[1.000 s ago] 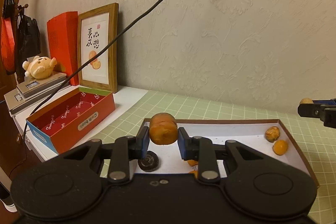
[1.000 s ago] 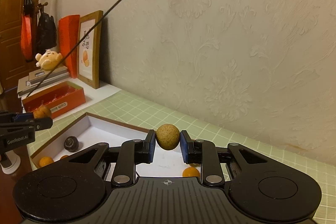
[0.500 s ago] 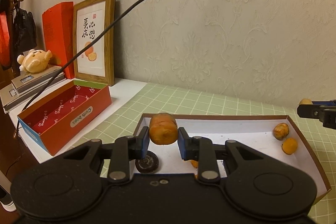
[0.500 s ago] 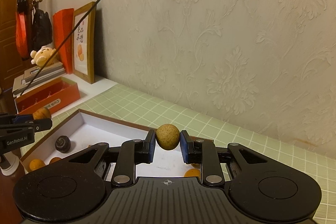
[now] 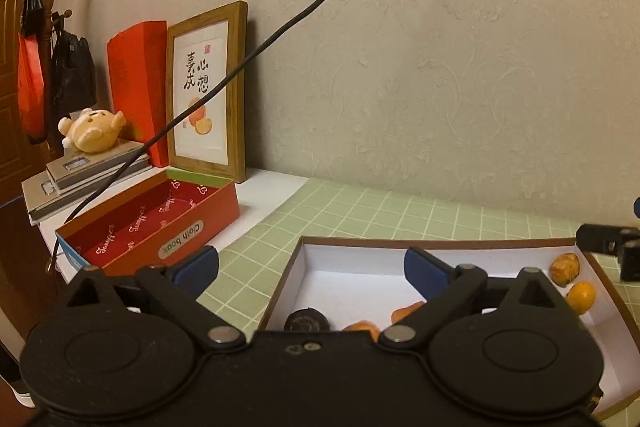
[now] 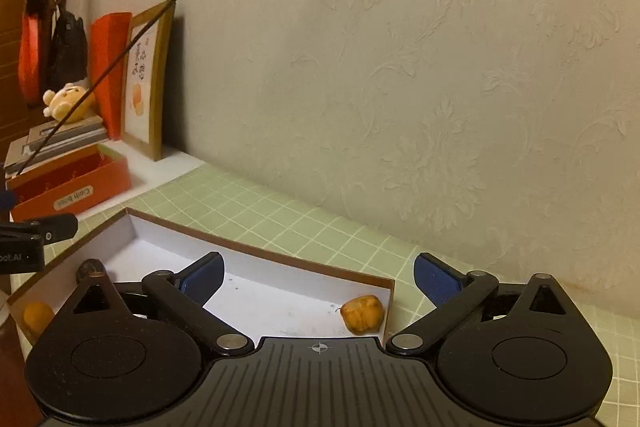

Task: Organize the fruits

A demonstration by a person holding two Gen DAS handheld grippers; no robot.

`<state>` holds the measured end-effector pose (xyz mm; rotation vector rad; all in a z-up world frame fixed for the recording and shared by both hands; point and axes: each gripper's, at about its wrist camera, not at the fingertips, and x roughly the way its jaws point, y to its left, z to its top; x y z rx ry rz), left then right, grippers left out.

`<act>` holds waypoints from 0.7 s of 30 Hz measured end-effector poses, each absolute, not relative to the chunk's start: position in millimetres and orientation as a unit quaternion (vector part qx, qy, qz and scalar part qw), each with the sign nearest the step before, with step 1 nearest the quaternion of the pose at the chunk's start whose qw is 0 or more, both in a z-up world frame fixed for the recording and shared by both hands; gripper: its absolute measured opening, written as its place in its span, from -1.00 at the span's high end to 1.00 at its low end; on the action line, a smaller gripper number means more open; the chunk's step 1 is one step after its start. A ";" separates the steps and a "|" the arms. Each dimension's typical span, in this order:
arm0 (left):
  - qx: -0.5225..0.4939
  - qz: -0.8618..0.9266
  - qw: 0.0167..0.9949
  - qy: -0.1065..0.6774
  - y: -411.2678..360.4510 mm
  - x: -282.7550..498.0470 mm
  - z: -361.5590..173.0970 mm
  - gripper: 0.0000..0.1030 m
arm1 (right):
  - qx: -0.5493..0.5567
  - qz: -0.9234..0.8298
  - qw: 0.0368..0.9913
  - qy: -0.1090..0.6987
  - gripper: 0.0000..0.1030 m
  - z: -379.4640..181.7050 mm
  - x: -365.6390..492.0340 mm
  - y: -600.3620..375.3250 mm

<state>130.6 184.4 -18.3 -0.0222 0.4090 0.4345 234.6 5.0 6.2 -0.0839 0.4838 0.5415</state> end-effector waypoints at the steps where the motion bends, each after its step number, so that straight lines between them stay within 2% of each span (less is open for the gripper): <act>1: -0.009 0.213 0.956 0.202 184.5 130.4 -18.5 -0.81 | -0.039 0.267 0.933 0.239 -0.95 6.0 235.2 4.9; 21: 0.001 0.214 0.957 0.195 175.5 121.2 -7.7 -0.88 | -0.028 0.266 0.932 0.245 -0.96 24.7 228.3 -4.0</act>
